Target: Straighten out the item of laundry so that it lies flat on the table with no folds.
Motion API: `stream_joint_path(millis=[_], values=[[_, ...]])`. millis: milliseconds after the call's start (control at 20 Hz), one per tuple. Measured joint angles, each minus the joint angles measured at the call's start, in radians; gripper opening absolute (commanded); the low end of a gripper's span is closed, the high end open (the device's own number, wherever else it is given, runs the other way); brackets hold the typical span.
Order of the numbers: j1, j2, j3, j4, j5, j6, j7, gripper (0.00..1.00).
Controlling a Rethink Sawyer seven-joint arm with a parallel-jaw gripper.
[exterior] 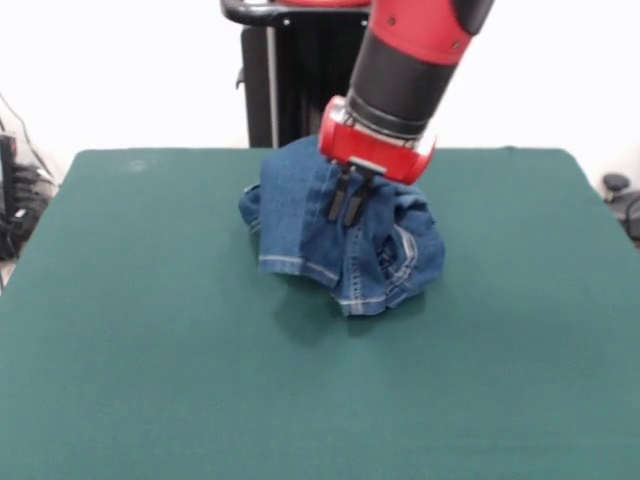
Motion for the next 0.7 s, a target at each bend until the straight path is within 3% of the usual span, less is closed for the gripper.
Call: stream_joint_path(millis=[700], values=[[0.079,-0.015,-0.030,0.000,0.097,0.139,0.004,0.00]])
